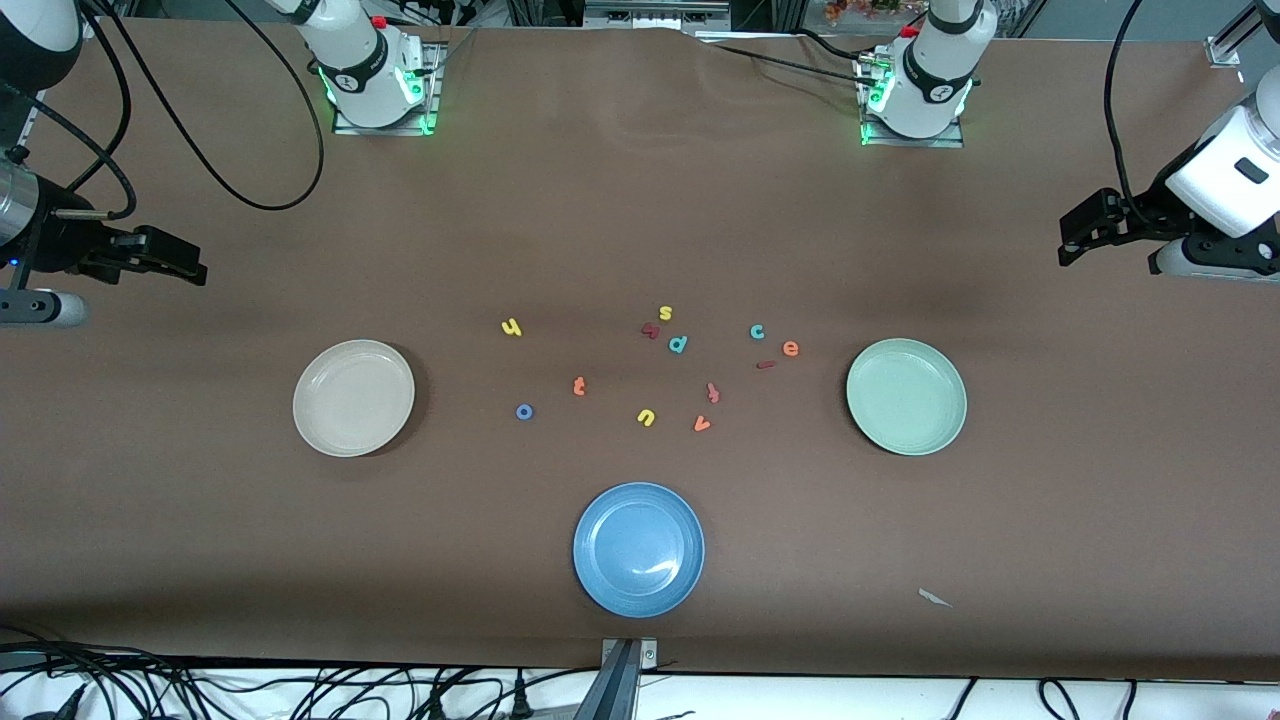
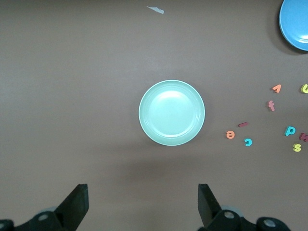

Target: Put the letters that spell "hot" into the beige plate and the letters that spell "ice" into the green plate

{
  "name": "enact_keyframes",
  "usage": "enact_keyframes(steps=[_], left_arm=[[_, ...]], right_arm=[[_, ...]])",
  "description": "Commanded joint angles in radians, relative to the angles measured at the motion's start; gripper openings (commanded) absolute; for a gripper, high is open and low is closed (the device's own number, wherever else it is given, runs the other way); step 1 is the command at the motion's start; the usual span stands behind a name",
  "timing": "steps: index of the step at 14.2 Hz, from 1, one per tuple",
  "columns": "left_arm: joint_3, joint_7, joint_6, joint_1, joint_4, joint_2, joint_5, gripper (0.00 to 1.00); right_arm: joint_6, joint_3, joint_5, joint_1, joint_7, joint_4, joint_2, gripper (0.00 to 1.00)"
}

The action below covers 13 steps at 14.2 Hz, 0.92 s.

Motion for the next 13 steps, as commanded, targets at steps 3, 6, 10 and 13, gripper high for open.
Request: enact_keyframes(steps=[3, 6, 10, 13], left_arm=[[-0.003, 0.007, -0.021, 0.001, 0.030, 0.016, 0.024, 1.00], [-0.006, 0.005, -0.018, -0.001, 0.030, 0.020, 0.044, 1.00], [-0.006, 0.005, -0.018, -0.001, 0.030, 0.019, 0.044, 1.00], [-0.006, 0.007, -0.019, -0.001, 0.030, 0.019, 0.044, 1.00]], right_arm=[[-0.008, 0.000, 0.000, 0.001, 0.009, 0.011, -0.003, 1.00], [-0.008, -0.002, 0.000, 0.001, 0.009, 0.011, -0.003, 1.00], [-0.009, 0.000, 0.000, 0.001, 0.009, 0.011, -0.004, 1.00], [-0.009, 0.000, 0.000, 0.001, 0.009, 0.011, -0.004, 1.00]])
